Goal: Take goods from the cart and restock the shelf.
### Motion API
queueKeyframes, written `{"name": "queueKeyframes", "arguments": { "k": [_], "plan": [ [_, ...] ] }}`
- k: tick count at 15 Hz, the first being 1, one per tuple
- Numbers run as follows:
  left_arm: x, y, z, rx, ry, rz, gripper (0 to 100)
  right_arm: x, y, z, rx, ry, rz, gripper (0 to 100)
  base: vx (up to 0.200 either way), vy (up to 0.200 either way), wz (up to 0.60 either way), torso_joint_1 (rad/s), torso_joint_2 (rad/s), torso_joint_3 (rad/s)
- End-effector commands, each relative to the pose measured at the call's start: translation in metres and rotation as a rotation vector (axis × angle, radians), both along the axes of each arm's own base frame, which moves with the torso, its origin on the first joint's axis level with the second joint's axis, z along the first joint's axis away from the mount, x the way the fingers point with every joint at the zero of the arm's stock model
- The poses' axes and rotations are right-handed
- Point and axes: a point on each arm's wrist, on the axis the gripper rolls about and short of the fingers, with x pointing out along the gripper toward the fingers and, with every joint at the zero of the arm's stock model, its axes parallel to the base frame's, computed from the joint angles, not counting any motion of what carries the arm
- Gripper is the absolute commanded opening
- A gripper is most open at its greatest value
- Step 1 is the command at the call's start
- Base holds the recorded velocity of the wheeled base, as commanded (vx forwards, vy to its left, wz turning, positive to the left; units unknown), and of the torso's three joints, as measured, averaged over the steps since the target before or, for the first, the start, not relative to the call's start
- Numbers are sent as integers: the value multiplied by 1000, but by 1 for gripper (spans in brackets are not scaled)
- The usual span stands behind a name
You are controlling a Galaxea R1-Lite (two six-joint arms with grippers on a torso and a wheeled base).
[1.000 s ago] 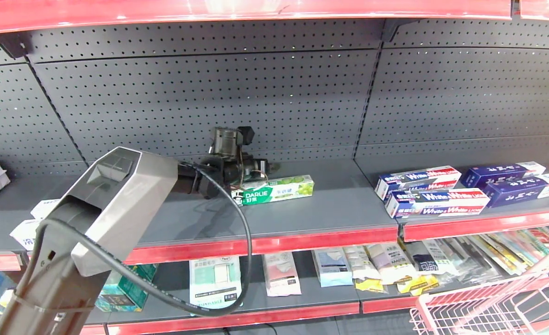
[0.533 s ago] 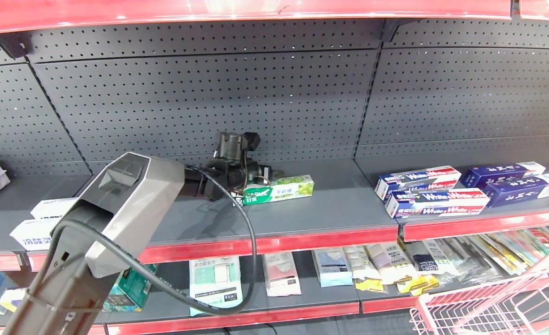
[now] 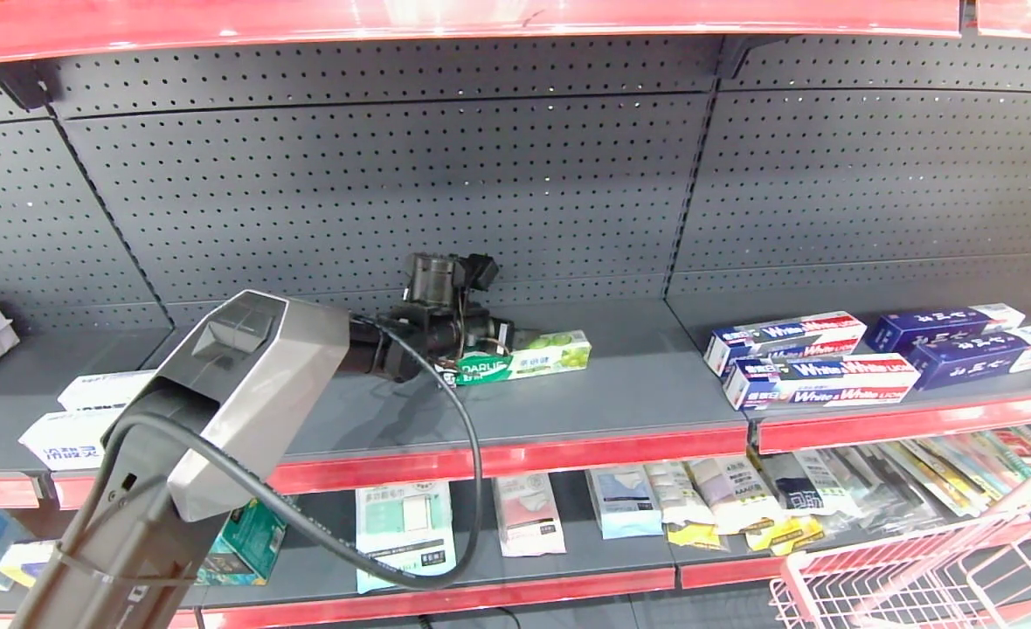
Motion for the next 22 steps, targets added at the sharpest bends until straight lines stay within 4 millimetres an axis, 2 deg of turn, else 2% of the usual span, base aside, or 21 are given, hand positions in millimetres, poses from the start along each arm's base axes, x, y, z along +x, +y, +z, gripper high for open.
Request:
{"name": "queueKeyframes", "arguments": {
  "k": [1, 15, 18, 19, 22],
  "plan": [
    [0, 0, 0, 6, -1, -7, 100, 1, 0, -1, -1, 6, 0, 0, 0, 0, 0, 0, 0, 0],
    [-1, 3, 0, -12, -3, -100, 100, 2, 0, -5, 0, 19, -1, 0, 0, 0, 0, 0, 0, 0],
    [7, 21, 10, -33, -49, -60, 100, 3, 0, -8, -2, 30, -1, 0, 0, 0, 0, 0, 0, 0],
    [6, 29, 20, -36, -58, -47, 100, 3, 0, -8, -2, 32, -1, 0, 0, 0, 0, 0, 0, 0],
    [-15, 41, 36, -27, -23, -63, 100, 4, 0, -10, 0, 39, -1, 0, 0, 0, 0, 0, 0, 0]
  ]
}}
